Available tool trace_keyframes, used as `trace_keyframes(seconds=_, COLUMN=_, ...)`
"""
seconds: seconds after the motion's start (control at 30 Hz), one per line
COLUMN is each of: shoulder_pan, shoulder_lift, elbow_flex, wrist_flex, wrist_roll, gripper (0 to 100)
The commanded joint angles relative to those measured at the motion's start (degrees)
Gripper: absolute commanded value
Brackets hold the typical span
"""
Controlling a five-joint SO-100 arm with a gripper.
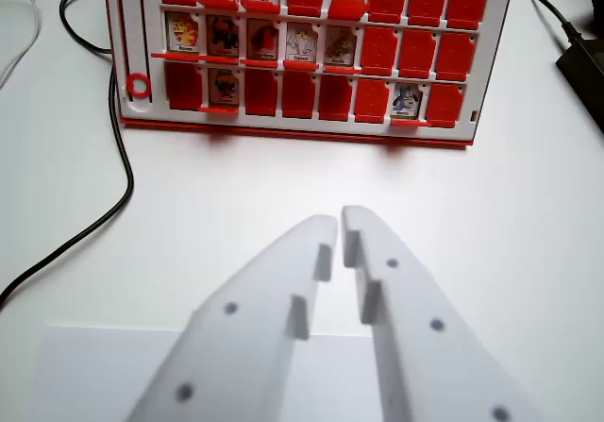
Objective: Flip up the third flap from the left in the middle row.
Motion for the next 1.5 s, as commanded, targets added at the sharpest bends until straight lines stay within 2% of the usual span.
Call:
trace_keyframes(seconds=0.0, shoulder_pan=1.0, shoulder_lift=1.1, elbow_flex=-0.6, wrist_flex=2.5, wrist_roll=0.44, gripper=0)
trace_keyframes(seconds=1.47, shoulder_pan=1.5, shoulder_lift=0.2, elbow_flex=0.7, wrist_flex=0.3, wrist_roll=0.09, gripper=0)
